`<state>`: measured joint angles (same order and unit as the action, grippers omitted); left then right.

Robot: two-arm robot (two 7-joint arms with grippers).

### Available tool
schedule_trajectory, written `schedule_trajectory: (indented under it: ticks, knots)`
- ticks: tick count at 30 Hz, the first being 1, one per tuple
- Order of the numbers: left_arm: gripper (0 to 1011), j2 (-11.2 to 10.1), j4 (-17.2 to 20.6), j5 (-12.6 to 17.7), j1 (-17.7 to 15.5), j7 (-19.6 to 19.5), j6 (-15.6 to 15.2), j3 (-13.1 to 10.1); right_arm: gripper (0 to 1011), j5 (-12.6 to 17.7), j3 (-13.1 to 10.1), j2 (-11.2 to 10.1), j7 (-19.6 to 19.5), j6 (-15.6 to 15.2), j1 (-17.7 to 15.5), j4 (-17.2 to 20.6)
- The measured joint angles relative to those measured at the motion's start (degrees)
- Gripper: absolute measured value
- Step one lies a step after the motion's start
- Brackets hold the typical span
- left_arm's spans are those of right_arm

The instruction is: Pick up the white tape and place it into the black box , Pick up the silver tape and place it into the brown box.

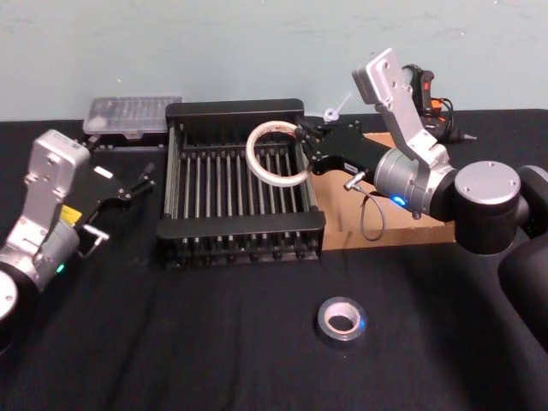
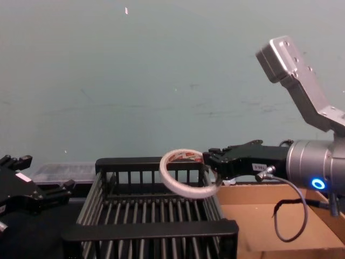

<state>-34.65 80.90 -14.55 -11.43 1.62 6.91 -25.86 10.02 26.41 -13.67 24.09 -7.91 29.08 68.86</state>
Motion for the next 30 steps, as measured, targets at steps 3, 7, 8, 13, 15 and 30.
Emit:
schedule_trajectory:
  ticks: [3,7,8,13,15,30]
  knots:
    - [1001,0.0,0.0,0.0,0.0,0.0,0.0,0.0,125,0.0,0.0,0.0,0.0,0.0,0.0,0.0]
    - [1001,0.0,0.0,0.0,0.0,0.0,0.0,0.0,269,0.0,0.0,0.0,0.0,0.0,0.0,0.1]
    - [1001,0.0,0.0,0.0,0.0,0.0,0.0,0.0,293,0.0,0.0,0.0,0.0,0.0,0.0,0.1]
    - [1001,0.0,0.0,0.0,0.0,0.0,0.0,0.0,471,0.0,0.0,-0.1,0.0,0.0,-0.1,0.1]
    - [1001,0.0,0.0,0.0,0.0,0.0,0.0,0.0,530,0.0,0.0,-0.1,0.0,0.0,-0.1,0.1]
    - [1002,0.0,0.0,0.0,0.0,0.0,0.0,0.0,972,0.1,0.0,-0.1,0.0,0.0,-0.1,0.1]
